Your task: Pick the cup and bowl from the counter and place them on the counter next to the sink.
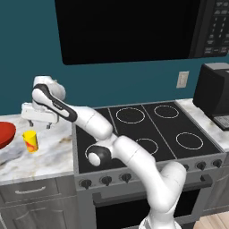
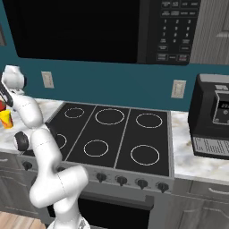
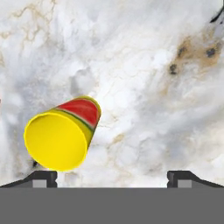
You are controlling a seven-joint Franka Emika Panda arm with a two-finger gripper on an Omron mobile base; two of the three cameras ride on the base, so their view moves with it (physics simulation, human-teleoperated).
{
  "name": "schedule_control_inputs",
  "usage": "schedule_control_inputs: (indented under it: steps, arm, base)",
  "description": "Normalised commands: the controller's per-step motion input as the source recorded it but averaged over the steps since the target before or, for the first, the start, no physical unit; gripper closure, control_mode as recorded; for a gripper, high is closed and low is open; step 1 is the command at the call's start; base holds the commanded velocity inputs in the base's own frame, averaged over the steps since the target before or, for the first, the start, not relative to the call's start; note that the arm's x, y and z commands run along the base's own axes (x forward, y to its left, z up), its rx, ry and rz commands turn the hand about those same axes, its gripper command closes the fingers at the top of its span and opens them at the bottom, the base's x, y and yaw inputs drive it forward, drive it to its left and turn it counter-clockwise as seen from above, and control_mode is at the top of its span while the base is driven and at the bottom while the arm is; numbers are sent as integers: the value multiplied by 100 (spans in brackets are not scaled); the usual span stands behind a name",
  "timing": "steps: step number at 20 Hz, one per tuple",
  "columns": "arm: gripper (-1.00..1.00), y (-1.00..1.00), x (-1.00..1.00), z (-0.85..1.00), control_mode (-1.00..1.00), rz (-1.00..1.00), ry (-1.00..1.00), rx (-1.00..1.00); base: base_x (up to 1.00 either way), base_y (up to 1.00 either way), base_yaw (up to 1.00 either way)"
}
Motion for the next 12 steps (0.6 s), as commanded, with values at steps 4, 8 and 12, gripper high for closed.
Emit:
schedule_control_inputs:
  steps: [4, 8, 12]
  arm:
    - [-100, 0, -9, -39, -100, 0, 0, 2]
    - [-100, 0, 6, -17, -100, 0, -1, 0]
    - [-100, 0, 12, -1, -100, 0, 0, 0]
  base:
    - [0, 0, 0]
    - [0, 0, 0]
    - [0, 0, 0]
